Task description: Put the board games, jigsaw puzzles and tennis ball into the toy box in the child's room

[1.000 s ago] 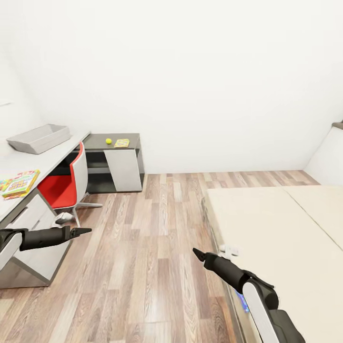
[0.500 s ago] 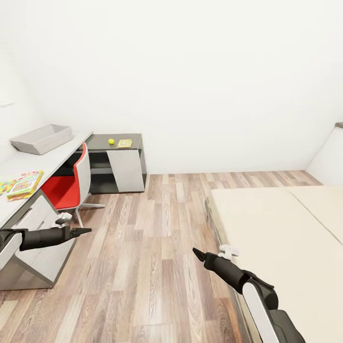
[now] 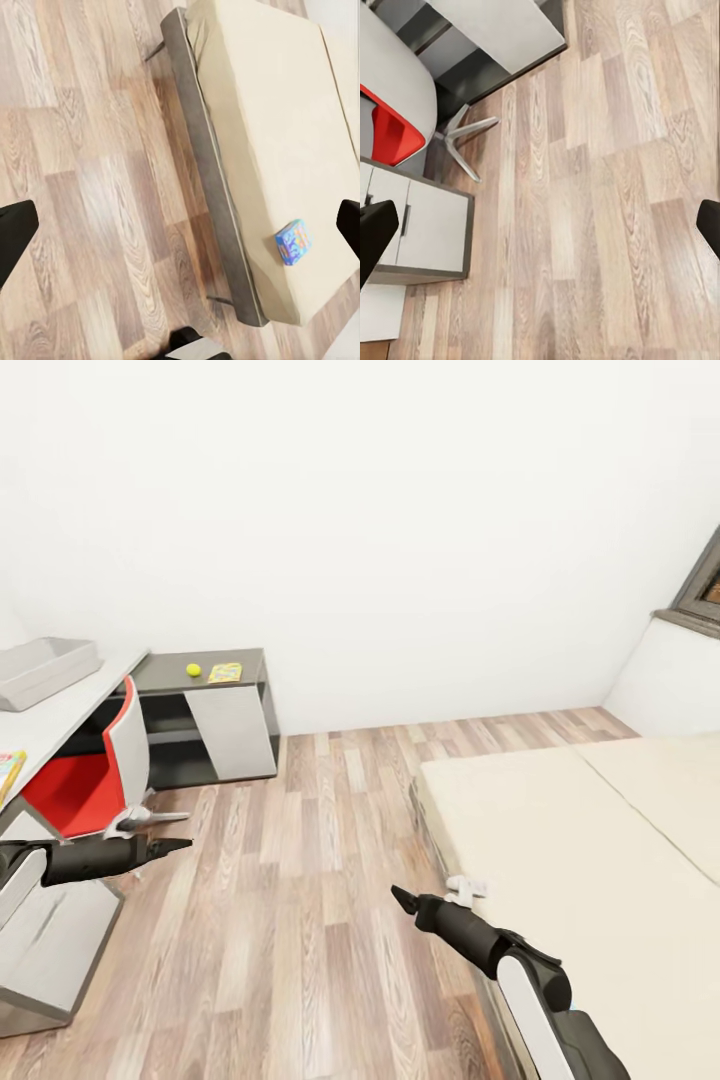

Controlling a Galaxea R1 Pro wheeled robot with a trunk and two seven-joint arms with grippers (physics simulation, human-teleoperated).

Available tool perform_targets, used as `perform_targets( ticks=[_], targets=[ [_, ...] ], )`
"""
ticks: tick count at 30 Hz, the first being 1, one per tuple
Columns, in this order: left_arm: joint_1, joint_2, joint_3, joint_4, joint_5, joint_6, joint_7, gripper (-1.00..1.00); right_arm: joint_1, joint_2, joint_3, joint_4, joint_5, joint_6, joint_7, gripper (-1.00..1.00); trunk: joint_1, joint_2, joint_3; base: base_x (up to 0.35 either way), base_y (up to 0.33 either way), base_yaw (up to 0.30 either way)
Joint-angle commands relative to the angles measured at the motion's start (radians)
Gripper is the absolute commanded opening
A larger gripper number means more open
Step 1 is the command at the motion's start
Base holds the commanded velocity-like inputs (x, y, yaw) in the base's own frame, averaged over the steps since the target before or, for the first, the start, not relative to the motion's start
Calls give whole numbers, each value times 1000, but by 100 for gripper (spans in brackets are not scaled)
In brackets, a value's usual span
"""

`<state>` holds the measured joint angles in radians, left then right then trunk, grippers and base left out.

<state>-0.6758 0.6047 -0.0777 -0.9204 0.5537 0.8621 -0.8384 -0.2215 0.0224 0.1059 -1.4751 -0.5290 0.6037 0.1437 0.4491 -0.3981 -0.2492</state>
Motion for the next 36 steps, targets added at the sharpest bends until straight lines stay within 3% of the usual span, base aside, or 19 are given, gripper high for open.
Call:
perform_targets(
  ticks=[1,10,36],
  targets=[
    [-1,1,-2,0,5,5,0,100,-1,1,-1,-1,0,5,2,100,1,-2,-2,159,100,-276],
    [-1,1,0,0,5,5,-1,100,-1,1,1,-1,-2,5,2,100,1,-2,-2,61,153,-279],
    [-1,1,2,0,5,5,-1,100,-1,1,0,1,-6,4,2,100,1,-2,-2,2,273,-281]
  ],
)
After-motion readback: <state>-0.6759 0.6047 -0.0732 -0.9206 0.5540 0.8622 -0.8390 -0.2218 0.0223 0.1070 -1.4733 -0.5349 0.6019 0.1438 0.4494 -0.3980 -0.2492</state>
